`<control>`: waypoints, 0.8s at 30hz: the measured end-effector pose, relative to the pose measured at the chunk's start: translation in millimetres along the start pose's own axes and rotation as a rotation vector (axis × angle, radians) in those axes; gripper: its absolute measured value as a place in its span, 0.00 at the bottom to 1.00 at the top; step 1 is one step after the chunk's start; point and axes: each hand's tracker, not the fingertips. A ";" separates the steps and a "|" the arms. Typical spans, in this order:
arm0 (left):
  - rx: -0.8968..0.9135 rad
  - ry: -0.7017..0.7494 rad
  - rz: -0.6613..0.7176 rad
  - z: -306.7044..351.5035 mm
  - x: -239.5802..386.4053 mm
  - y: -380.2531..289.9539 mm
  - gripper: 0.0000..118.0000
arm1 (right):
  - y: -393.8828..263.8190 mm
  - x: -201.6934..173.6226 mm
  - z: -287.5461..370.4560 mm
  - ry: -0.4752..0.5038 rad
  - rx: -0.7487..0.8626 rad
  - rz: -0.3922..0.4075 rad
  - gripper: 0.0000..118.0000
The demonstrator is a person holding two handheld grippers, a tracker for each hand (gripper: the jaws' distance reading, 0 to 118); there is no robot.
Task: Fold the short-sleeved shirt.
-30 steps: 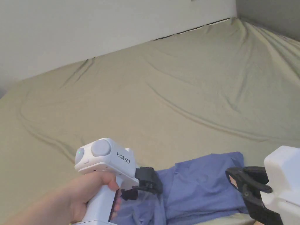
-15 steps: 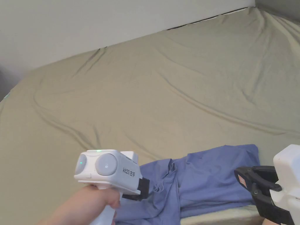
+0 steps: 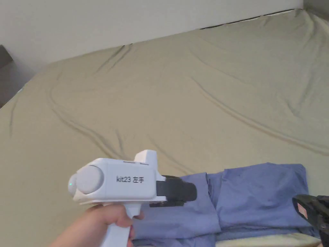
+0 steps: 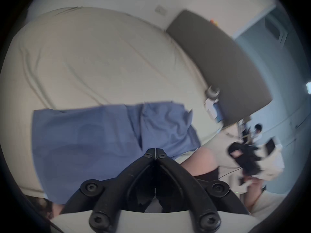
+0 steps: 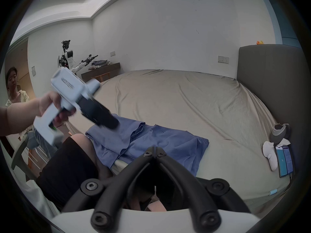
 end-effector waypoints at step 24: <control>-0.108 -0.188 0.230 -57.2 -196.9 -15.8 0.08 | -8.9 -14.5 -37.6 -0.106 -0.105 -0.083 0.00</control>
